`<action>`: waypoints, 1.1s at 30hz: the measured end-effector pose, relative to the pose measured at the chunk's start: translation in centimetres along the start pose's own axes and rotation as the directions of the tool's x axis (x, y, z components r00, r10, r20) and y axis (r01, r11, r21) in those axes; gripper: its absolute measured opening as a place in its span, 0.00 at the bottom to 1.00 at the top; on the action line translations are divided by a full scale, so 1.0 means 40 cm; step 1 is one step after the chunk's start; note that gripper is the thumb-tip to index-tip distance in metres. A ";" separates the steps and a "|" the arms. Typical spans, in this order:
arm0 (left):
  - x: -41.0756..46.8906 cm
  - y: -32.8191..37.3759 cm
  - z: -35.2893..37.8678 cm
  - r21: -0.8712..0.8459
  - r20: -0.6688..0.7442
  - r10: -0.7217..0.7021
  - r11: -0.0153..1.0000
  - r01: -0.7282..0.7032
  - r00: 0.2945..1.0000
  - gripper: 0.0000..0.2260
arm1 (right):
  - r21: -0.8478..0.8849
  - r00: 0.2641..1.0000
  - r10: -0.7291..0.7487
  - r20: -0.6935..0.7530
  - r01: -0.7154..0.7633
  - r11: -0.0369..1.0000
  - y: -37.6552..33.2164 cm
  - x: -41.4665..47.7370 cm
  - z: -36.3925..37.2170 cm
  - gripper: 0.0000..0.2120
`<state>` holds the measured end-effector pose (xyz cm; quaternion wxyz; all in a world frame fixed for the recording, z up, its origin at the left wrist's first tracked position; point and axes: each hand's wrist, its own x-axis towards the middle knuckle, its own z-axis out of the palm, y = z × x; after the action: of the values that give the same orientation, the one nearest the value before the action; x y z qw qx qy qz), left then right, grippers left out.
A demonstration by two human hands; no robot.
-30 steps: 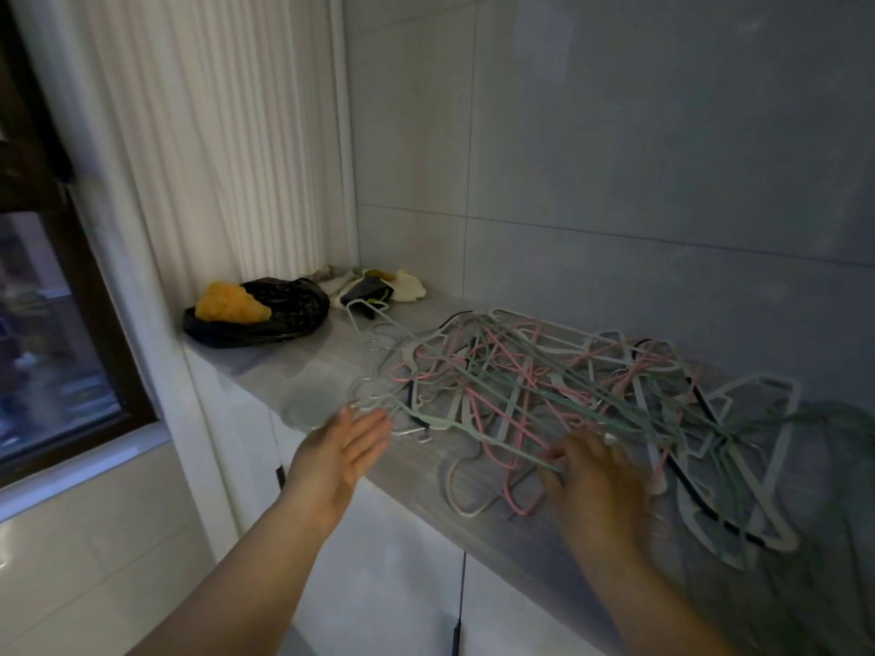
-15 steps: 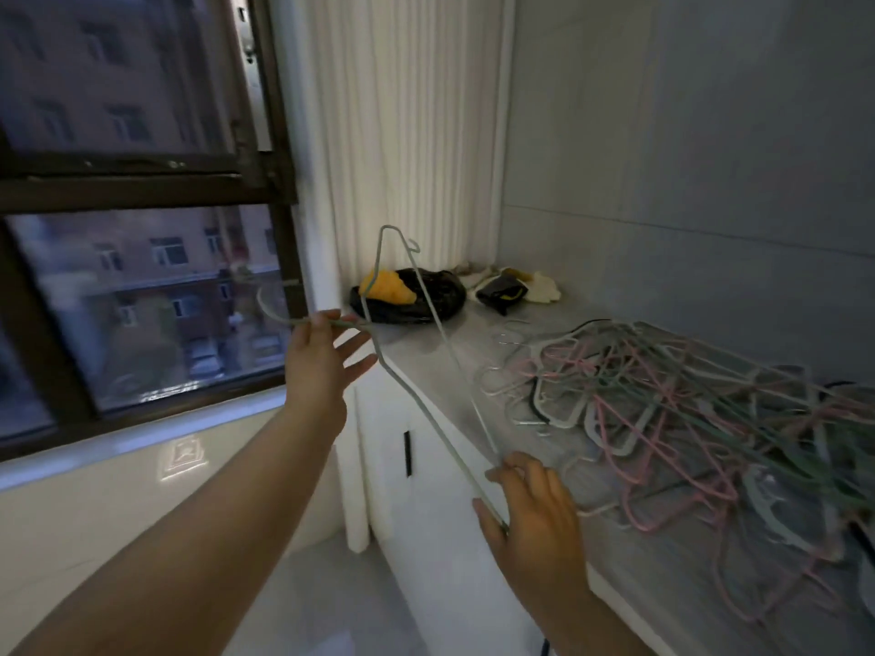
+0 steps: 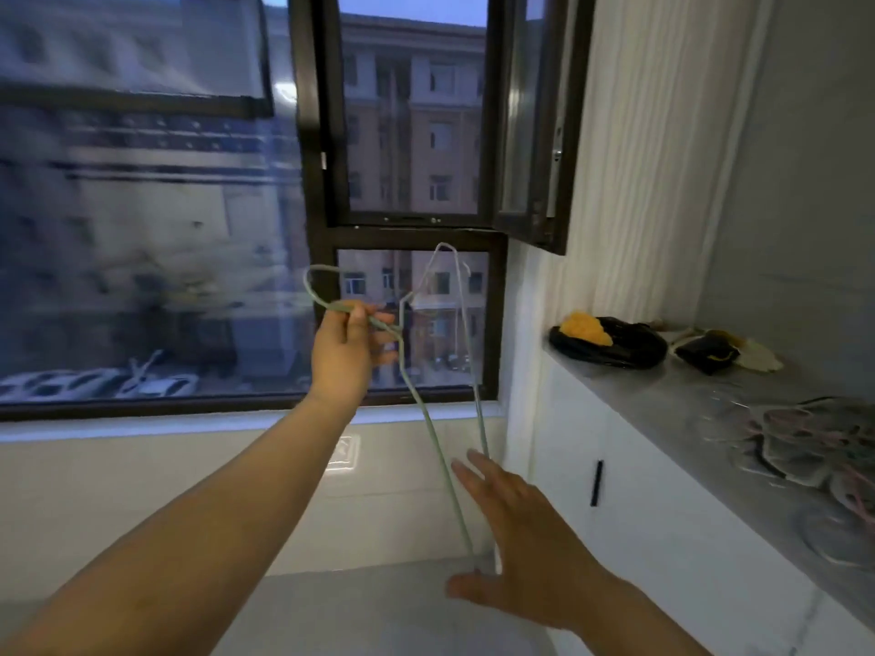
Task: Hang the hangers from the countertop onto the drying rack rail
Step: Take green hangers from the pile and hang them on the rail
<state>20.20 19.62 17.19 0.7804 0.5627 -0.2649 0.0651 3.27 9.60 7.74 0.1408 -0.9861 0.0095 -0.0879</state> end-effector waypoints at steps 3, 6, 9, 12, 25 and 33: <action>-0.030 0.082 -0.230 0.058 -0.018 0.042 0.998 -0.041 0.999 0.12 | -0.019 0.984 -0.160 -0.080 0.159 0.987 -0.183 0.073 0.029 0.43; -0.079 0.166 -0.470 0.105 -0.074 0.065 0.993 -0.057 0.995 0.13 | -0.064 0.954 -0.266 -0.138 0.260 0.964 -0.393 0.151 0.057 0.42; -0.140 0.251 -0.697 0.180 -0.136 0.069 0.983 -0.044 0.988 0.12 | -0.077 0.919 -0.326 -0.222 0.317 0.945 -0.588 0.222 0.097 0.33; -0.194 0.334 -0.865 0.241 -0.201 0.050 0.971 0.000 0.978 0.12 | -0.085 0.896 -0.343 -0.284 0.332 0.939 -0.767 0.283 0.136 0.31; -0.293 0.622 -1.429 0.558 -0.495 0.192 0.818 0.141 0.847 0.12 | -0.238 0.494 -0.741 -0.455 0.735 0.635 -1.459 0.565 0.328 0.11; -0.159 0.750 -1.765 0.694 -0.593 0.321 0.669 0.266 0.739 0.13 | -0.243 0.355 -0.815 -0.459 0.832 0.499 -1.804 0.780 0.312 0.10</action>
<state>26.80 96.08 23.41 0.5207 0.7615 0.0769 0.3782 35.75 80.98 21.44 0.0851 -0.7904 -0.4488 -0.4082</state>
